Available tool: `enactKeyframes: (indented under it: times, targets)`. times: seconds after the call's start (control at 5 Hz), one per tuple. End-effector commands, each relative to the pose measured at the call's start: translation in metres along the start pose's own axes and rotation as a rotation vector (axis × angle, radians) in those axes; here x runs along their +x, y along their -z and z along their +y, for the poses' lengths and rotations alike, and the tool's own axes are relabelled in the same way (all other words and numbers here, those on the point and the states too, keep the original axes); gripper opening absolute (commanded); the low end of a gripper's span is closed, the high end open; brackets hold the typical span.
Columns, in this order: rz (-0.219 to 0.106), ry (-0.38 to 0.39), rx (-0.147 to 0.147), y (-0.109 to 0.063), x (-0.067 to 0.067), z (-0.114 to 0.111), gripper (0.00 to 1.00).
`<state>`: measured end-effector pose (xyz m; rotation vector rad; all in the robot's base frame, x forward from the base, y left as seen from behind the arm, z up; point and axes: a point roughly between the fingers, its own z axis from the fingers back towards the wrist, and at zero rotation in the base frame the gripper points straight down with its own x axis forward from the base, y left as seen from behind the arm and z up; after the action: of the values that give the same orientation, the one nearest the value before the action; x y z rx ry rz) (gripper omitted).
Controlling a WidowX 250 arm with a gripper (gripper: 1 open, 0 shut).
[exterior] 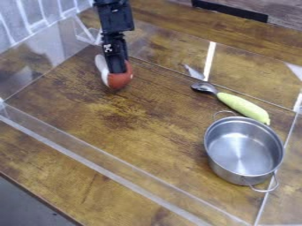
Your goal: Put the mushroom in the silver pot
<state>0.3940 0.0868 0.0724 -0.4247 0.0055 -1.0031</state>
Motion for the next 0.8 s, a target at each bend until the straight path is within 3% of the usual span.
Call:
enactKeyframes:
  times: [0.0, 0.2, 0.6]
  targets:
    - [0.003, 0.025, 0.113, -0.05, 0.028, -0.03, 0.0]
    - [-0.002, -0.008, 0.132, -0.058, 0.032, -0.039, 0.0]
    - [-0.017, -0.016, 0.166, -0.065, 0.07, -0.076, 0.0]
